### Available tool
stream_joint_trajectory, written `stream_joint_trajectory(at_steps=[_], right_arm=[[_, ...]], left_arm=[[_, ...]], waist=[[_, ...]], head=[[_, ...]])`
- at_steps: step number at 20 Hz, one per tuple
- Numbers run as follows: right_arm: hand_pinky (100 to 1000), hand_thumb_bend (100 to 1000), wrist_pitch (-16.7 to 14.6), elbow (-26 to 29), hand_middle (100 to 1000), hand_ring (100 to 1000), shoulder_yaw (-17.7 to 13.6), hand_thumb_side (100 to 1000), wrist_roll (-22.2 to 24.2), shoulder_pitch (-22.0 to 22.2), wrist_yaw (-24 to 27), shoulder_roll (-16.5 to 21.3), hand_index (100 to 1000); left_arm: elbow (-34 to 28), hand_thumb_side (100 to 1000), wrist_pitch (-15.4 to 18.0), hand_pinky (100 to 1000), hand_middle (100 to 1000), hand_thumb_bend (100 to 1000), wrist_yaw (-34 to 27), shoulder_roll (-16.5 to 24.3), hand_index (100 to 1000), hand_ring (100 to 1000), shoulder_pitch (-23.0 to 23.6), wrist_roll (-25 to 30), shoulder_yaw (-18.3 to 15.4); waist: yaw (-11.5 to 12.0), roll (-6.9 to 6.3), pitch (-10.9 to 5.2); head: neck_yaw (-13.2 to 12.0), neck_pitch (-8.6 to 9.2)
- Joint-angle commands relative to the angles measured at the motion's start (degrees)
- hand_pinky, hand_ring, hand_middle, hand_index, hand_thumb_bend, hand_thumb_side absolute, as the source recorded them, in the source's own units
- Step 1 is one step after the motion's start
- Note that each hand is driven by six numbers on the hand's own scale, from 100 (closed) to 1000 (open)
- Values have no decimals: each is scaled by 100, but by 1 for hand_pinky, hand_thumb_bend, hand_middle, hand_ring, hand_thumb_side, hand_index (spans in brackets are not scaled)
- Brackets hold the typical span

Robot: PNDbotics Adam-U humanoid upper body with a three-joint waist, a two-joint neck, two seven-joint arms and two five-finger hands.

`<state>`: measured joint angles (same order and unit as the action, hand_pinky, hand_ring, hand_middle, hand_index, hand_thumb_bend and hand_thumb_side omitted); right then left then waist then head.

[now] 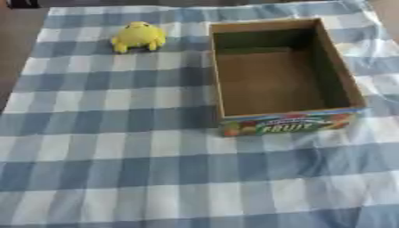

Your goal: Pick up objects on the table and place them in the box.

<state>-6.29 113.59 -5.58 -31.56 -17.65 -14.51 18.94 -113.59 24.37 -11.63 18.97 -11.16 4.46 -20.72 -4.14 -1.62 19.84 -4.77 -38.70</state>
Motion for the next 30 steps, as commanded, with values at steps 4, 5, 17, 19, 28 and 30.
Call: stream_joint_trajectory(at_steps=[4, 5, 17, 19, 28, 30], right_arm=[[911, 100, 3, 100, 673, 869, -11, 722, 20, -29, 26, 153, 838], [911, 100, 4, 100, 673, 870, -8, 723, 24, -28, 25, 160, 838], [912, 100, 21, 100, 672, 871, 83, 722, 123, -27, 54, 193, 837], [912, 100, 22, 100, 672, 871, 105, 722, 151, -34, 65, 195, 837], [914, 100, 4, 100, 672, 872, 188, 722, 260, -70, 108, 243, 838], [914, 100, 1, 100, 672, 872, 203, 723, 280, -83, 116, 252, 838]], left_arm=[[-96, 610, -243, 635, 818, 100, 862, 785, 947, 793, -428, -286, -5], [-38, 585, -256, 639, 803, 100, 1110, 970, 945, 793, -565, -323, 7], [2521, 482, 944, 696, 732, 100, 3299, 2622, 950, 792, -2162, 356, 810], [3121, 492, 1275, 702, 729, 100, 3530, 2787, 954, 790, -2435, 320, 915], [4964, 505, 2252, 744, 749, 100, 5063, 2844, 957, 811, -3591, 480, 1373], [5248, 497, 2353, 761, 755, 100, 5392, 2790, 960, 821, -3802, 607, 1429]], waist=[[27, -15, -79], [26, -24, -81], [-108, -52, -60], [-144, -58, -62], [-288, -140, -35], [-313, -166, -18]], head=[[-15, 57], [-11, 53], [154, 87], [156, 86], [49, 218], [25, 252]])
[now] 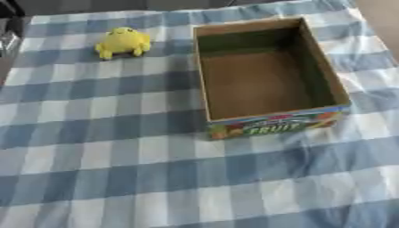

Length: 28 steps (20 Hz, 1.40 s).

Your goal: Pick up objects on the table and place them in the box.

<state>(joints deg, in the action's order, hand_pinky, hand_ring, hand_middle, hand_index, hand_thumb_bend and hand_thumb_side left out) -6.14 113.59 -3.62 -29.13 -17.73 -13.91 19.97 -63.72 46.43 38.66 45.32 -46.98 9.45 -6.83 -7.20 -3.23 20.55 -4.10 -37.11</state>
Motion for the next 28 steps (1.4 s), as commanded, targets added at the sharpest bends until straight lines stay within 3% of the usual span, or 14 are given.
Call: stream_joint_trajectory(at_steps=[1, 4, 7, 11, 14, 19, 28], right_arm=[[915, 100, -16, 100, 671, 873, 14, 723, 46, -82, 58, 152, 838], [916, 100, -13, 100, 671, 874, 27, 726, 65, -88, 61, 159, 838], [917, 100, -11, 100, 670, 874, 39, 728, 76, -98, 64, 158, 837], [920, 100, -7, 100, 669, 876, 57, 731, 99, -112, 72, 143, 837], [921, 100, -3, 100, 668, 876, 64, 732, 112, -118, 75, 131, 837], [922, 100, -4, 100, 667, 876, 77, 732, 131, -144, 86, 105, 836], [926, 100, -17, 100, 665, 879, 127, 739, 194, -191, 128, 88, 835]], left_arm=[[386, 504, 183, 774, 760, 100, 532, 133, 966, 829, -317, 158, 57], [701, 534, 275, 802, 775, 100, 950, 29, 970, 851, -570, 250, 104], [900, 560, 351, 826, 818, 197, 1161, -113, 985, 880, -754, 306, 161], [1152, 460, 331, 819, 868, 202, 909, -326, 1000, 899, -928, 647, 245], [1251, 462, 143, 819, 908, 173, 502, -470, 1000, 914, -1051, 1095, 287], [1202, 509, -462, 825, 913, 222, -48, -582, 1000, 925, -1209, 1756, 259], [1298, 580, -1228, 853, 920, 298, 187, -580, 1000, 939, -1381, 1906, 224]], waist=[[-19, -19, -78], [-61, -67, -40], [-106, -106, 6], [-165, -140, 61], [-214, -167, 91], [-292, -204, 115], [-486, -343, 163]], head=[[-53, 107], [-84, 163], [-111, 220], [-147, 261], [-182, 286], [-239, 316], [-418, 448]])
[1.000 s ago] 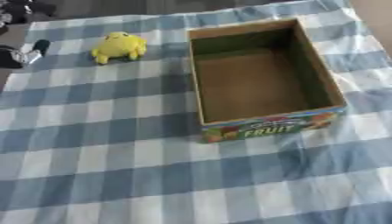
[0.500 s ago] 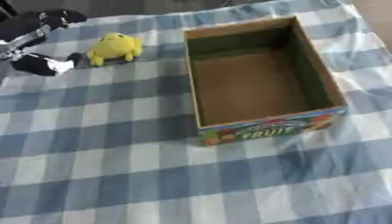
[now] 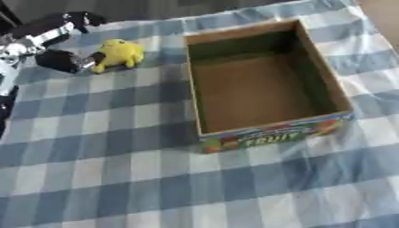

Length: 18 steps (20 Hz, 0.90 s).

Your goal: Pick up objects on the table and place them in the box.

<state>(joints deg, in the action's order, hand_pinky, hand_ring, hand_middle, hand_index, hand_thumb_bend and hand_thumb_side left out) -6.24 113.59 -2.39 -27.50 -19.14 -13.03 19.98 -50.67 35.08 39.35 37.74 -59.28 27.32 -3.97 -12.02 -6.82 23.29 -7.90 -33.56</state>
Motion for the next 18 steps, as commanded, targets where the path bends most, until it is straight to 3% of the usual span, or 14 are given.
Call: stream_joint_trajectory(at_steps=[1, 5, 8, 10, 18], right_arm=[[927, 100, -2, 100, 664, 879, 8, 741, 39, -50, 45, 83, 835], [928, 100, 0, 100, 663, 880, 19, 744, 51, -70, 62, 69, 834], [929, 100, -2, 100, 661, 880, 31, 746, 55, -77, 82, 63, 833], [930, 100, -3, 100, 660, 880, 48, 747, 61, -88, 99, 60, 832], [931, 100, -10, 100, 659, 881, 71, 748, 84, -112, 130, 41, 832]], left_arm=[[17, 592, -153, 862, 921, 319, 184, 184, 1000, 943, -173, 183, -62], [49, 570, -395, 878, 923, 345, 438, 186, 1000, 954, -251, 265, -99], [120, 455, -595, 881, 925, 290, 650, 176, 1000, 961, -274, 170, -142], [182, 429, -720, 882, 921, 272, 779, 167, 1000, 963, -290, 83, -161], [459, 464, -999, 873, 927, 253, 1183, 147, 1000, 962, -317, -166, -222]], waist=[[-15, 0, -102], [-59, -49, -58], [-97, -66, -29], [-119, -75, -12], [-186, -70, 45]], head=[[-43, 86], [-70, 65], [-113, 63], [-136, 59], [-240, 63]])
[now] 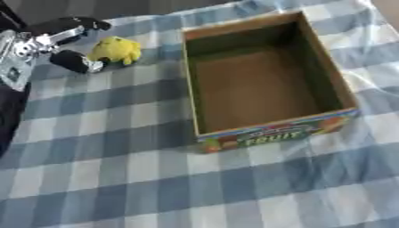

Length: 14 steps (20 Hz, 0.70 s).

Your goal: Pick up objects on the table and place them in the box.

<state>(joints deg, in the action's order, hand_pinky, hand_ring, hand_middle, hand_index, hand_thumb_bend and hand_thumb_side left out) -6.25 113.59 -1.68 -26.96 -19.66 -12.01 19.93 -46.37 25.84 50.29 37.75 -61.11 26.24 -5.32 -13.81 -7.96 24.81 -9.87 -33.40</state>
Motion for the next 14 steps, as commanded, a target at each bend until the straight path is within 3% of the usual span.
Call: stream_joint_trajectory(at_steps=[1, 14], right_arm=[[931, 100, -8, 100, 659, 881, 5, 751, 35, -61, 31, 40, 832], [933, 100, 11, 100, 657, 882, 15, 749, 29, -48, 55, -13, 831]], left_arm=[[66, 467, -100, 871, 930, 252, 96, 137, 1000, 962, -137, -67, -99], [329, 483, -276, 875, 891, 257, 443, 155, 995, 946, -111, -158, -113]], waist=[[-20, 47, -100], [-111, 22, -64]], head=[[-56, 58], [-166, 106]])
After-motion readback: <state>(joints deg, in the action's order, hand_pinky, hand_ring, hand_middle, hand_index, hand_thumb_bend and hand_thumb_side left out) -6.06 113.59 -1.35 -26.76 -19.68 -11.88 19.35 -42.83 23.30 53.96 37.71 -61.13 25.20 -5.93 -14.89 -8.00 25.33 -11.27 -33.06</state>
